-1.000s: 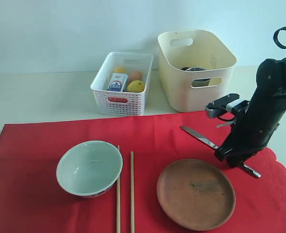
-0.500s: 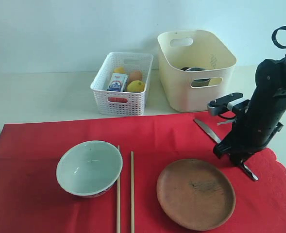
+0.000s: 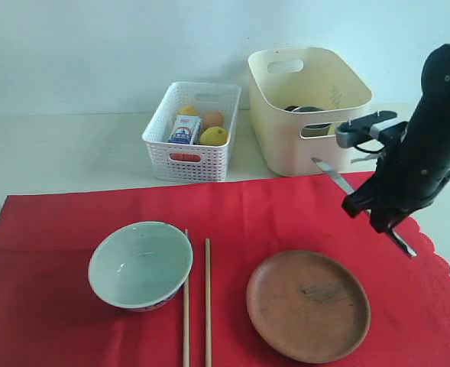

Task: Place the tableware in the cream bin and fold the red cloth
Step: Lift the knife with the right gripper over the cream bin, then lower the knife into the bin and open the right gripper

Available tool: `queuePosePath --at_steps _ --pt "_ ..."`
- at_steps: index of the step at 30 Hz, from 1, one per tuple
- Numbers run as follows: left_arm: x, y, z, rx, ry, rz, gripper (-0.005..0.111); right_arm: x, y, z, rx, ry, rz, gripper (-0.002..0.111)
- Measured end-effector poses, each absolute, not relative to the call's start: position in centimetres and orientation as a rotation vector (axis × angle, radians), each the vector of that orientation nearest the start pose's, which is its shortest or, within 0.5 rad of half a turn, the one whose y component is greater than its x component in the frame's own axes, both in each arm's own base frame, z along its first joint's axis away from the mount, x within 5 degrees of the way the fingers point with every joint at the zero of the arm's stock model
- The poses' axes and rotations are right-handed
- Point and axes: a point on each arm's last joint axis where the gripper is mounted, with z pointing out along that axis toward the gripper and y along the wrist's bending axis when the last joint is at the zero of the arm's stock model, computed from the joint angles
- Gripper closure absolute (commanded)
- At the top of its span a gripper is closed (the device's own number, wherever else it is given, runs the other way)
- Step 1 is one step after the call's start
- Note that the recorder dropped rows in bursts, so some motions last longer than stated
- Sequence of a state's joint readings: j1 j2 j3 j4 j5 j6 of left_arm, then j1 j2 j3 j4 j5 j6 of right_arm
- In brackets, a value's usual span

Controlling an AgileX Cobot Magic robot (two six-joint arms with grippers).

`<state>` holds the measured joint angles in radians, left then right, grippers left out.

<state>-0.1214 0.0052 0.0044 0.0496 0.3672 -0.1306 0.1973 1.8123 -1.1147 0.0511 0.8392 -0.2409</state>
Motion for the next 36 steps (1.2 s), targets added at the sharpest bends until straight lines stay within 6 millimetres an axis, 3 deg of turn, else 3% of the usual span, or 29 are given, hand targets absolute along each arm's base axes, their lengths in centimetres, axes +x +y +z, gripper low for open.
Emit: queuePosePath --at_steps 7,15,20,25,28,32,36 --pt "5.3 -0.5 17.8 0.022 1.862 -0.126 0.107 31.4 7.8 22.2 -0.611 2.789 0.236 0.108" --pt "5.3 -0.5 17.8 0.022 1.862 -0.126 0.107 28.9 10.5 29.6 -0.639 2.394 0.686 0.108" --pt "5.3 -0.5 17.8 0.022 1.862 -0.126 0.107 28.8 11.2 32.3 -0.591 2.19 0.806 0.108" --pt "5.3 -0.5 17.8 0.022 1.862 -0.126 0.107 31.5 10.9 33.6 -0.488 2.081 0.68 0.108" --pt "5.3 -0.5 17.8 0.022 1.862 -0.126 0.107 33.9 10.9 33.2 -0.432 2.062 0.627 0.108" --pt "5.3 -0.5 17.8 0.022 1.862 -0.126 0.107 37.6 10.9 31.9 -0.36 2.049 0.554 0.108" --pt "5.3 -0.5 17.8 0.022 1.862 -0.126 0.107 41.7 10.8 29.3 -0.288 2.047 0.448 0.108"
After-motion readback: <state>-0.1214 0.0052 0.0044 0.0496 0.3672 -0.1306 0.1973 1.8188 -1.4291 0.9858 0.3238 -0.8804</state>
